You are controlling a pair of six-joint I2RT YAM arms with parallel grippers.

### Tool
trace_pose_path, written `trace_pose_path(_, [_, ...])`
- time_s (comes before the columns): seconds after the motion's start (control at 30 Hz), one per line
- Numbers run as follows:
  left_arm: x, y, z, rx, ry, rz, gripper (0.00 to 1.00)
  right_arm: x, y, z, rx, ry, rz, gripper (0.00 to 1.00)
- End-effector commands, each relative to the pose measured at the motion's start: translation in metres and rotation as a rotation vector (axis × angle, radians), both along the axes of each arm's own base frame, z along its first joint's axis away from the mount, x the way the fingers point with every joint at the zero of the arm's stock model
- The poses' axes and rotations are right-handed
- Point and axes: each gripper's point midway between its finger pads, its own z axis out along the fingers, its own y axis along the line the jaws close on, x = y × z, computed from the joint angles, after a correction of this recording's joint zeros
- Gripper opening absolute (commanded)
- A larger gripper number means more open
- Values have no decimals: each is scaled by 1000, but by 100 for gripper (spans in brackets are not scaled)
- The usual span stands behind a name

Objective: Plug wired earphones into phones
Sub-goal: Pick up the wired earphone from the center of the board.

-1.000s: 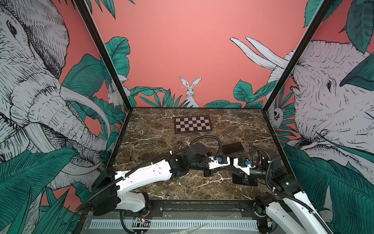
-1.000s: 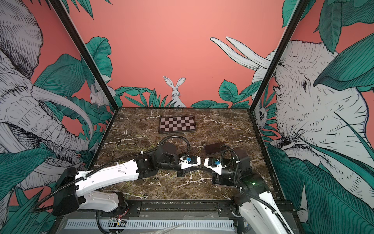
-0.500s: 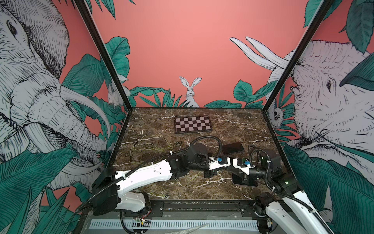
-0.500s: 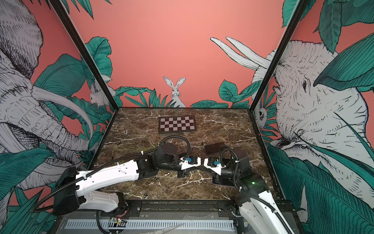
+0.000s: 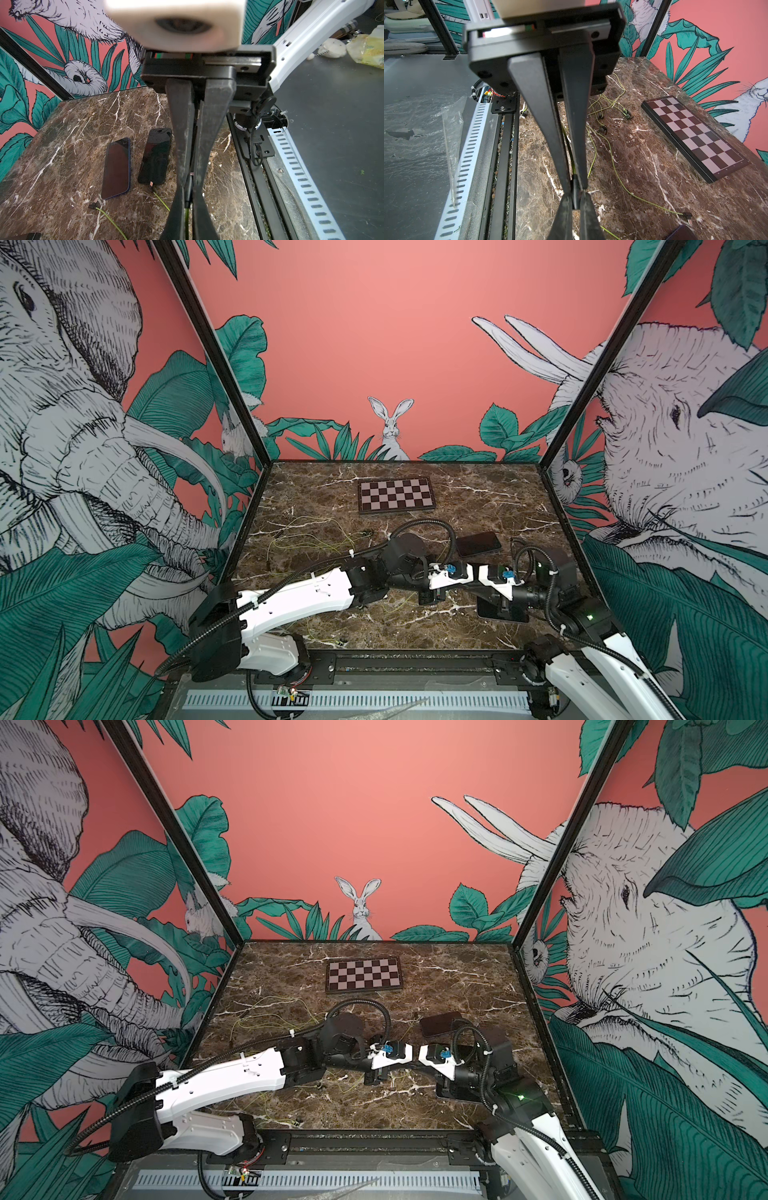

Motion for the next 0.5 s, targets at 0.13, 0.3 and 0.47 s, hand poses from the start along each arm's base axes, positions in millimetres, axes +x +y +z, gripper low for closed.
trace_pose_path(0.13, [-6,9,8,-29,-9,-8,0,3,2,10,28,-24,-11,18])
trace_pose_path(0.3, [-7,12,14,-48,-8,-2,0,5,2,10,35,-29,-17,21])
trace_pose_path(0.47, [-8,13,18,-62,-1,2,0,7,4,10,55,-29,-19,24])
